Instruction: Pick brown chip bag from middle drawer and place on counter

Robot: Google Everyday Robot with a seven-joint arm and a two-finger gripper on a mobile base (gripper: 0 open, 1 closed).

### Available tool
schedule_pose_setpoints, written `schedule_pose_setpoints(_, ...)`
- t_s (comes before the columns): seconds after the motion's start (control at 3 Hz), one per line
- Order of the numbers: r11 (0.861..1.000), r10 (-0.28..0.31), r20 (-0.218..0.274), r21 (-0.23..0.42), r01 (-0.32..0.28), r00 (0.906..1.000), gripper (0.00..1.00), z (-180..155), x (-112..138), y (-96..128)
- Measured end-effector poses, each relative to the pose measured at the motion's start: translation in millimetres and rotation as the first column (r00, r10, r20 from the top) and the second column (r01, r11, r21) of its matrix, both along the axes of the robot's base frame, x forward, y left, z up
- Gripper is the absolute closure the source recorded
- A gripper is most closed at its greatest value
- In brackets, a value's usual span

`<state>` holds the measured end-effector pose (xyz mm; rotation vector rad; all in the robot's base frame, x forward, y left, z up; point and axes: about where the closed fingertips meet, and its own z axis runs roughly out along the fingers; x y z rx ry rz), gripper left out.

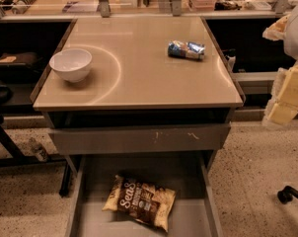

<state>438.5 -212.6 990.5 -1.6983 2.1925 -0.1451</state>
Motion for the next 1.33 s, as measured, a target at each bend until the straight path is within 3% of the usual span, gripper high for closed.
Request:
schedule_pose_setpoints(0.67,1.000,0.007,-0.010,0.007,-0.007,0.9999,0.00,-18.2,-1.4,5.9)
schedule_pose_setpoints(1.33,0.995,0.068,-0.013,0.077,-0.067,0.9976,0.00,-113.3,-24.6,30.2)
